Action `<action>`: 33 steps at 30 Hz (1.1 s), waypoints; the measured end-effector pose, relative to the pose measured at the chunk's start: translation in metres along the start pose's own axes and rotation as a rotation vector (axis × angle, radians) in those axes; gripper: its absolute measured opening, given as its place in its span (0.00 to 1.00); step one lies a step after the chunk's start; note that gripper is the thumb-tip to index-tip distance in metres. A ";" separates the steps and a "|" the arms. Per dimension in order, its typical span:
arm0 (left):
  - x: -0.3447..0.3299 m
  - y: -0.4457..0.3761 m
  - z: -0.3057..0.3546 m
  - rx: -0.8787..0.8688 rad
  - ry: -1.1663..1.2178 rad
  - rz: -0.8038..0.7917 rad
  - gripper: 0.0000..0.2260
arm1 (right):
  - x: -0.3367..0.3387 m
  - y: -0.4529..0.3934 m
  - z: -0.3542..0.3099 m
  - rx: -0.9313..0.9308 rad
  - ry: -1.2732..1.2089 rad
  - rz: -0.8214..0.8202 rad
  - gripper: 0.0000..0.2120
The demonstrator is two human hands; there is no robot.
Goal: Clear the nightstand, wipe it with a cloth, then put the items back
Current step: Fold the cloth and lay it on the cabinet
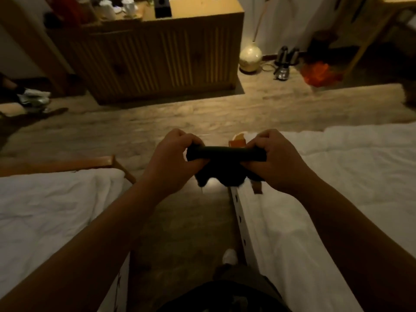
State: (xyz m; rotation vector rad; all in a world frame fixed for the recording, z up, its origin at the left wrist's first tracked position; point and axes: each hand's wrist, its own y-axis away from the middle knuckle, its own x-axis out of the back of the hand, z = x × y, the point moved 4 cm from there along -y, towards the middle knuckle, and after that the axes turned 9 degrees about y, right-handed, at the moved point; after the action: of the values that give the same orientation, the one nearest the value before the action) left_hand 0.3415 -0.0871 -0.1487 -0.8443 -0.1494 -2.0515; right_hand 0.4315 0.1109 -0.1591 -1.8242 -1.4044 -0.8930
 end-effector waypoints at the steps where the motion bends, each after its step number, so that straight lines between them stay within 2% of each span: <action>1: 0.002 -0.021 -0.005 0.034 0.080 0.017 0.07 | 0.005 -0.026 0.009 -0.011 -0.146 -0.076 0.06; 3: 0.004 -0.048 -0.010 0.142 0.314 0.012 0.06 | 0.011 -0.061 0.017 -0.033 -0.457 -0.195 0.04; 5: 0.004 -0.079 -0.019 0.264 0.492 0.028 0.04 | 0.012 -0.100 0.024 -0.063 -0.668 -0.216 0.05; 9: 0.007 -0.139 -0.043 0.417 0.633 0.157 0.04 | -0.001 -0.172 0.036 -0.232 -0.995 -0.222 0.06; 12: 0.013 -0.181 -0.068 0.519 0.768 0.240 0.07 | -0.010 -0.223 0.043 -0.333 -0.984 -0.241 0.08; 14: 0.020 -0.210 -0.091 0.573 0.914 0.252 0.13 | -0.016 -0.259 0.044 -0.328 -1.032 -0.270 0.16; 16: 0.029 -0.240 -0.117 0.597 1.040 0.224 0.20 | -0.026 -0.296 0.044 -0.293 -1.003 -0.288 0.24; 19: 0.048 -0.294 -0.158 0.591 1.121 0.145 0.28 | -0.040 -0.365 0.044 -0.259 -0.826 -0.220 0.27; 21: 0.064 -0.330 -0.184 0.579 1.115 0.124 0.31 | -0.047 -0.409 0.042 -0.296 -0.823 -0.158 0.28; 24: 0.089 -0.388 -0.218 0.548 1.058 0.129 0.29 | -0.056 -0.476 0.039 -0.360 -0.917 -0.137 0.30; 27: 0.110 -0.445 -0.246 0.514 0.957 0.129 0.24 | -0.062 -0.538 0.037 -0.347 -0.885 -0.132 0.29; 33: 0.127 -0.568 -0.298 0.474 0.936 0.093 0.19 | -0.065 -0.668 0.059 -0.338 -0.920 -0.077 0.29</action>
State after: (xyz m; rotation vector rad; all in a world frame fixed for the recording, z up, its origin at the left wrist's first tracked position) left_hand -0.2978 0.0463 -0.1818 0.4142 -0.0627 -1.9962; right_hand -0.2239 0.2628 -0.1830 -2.6343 -1.9417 -0.3037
